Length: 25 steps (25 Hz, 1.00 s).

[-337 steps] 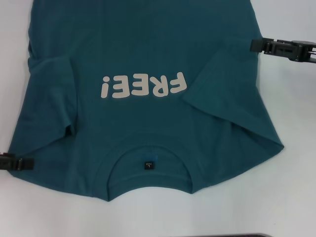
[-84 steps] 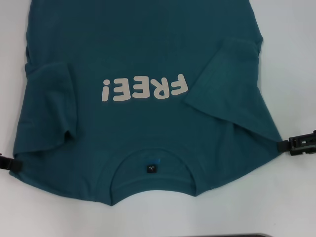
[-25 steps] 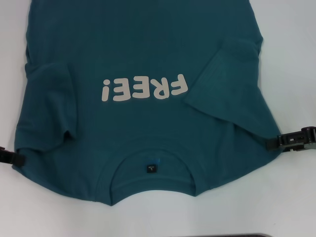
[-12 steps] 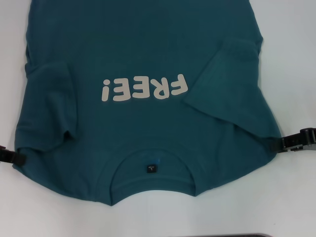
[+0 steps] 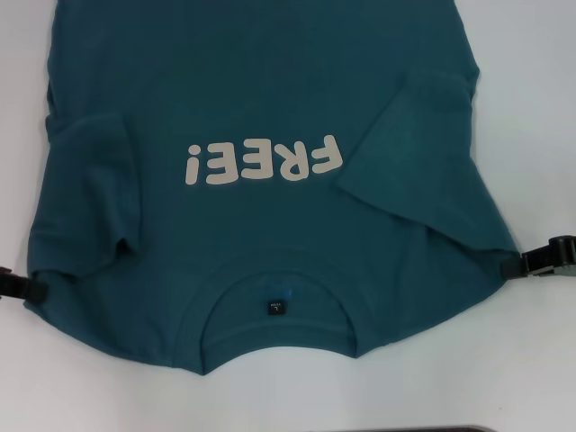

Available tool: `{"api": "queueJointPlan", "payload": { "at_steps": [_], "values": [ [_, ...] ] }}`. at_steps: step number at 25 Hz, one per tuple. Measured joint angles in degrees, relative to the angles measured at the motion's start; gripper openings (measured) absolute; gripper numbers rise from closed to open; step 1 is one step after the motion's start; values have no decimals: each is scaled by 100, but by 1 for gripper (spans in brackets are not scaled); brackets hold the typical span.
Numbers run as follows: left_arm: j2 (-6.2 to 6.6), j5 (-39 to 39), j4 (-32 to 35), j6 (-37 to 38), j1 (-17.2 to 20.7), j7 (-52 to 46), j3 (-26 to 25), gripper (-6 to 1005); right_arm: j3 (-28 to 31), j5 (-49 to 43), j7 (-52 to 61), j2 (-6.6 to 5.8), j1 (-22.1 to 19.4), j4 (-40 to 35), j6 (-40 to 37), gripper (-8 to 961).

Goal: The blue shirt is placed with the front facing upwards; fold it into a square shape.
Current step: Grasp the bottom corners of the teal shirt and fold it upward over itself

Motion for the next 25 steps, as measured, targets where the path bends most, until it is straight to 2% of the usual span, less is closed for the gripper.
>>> {"api": "queueJointPlan", "payload": {
  "at_steps": [5,13,18,25],
  "values": [
    [8,4,50,22,24,51,0,32,20,6,-310,-19,-115,-211,-41,31],
    [154,16,101,344,114,170,9,32,103,55,-695,-21,-389,-259,70,32],
    [239,17,206,488,188,291,9,31,351,61,-939,-85,-569,-261,260,33],
    [269,16,265,563,394,412,-12,31,693,62,-1115,-153,-839,-216,438,33]
  ]
}}
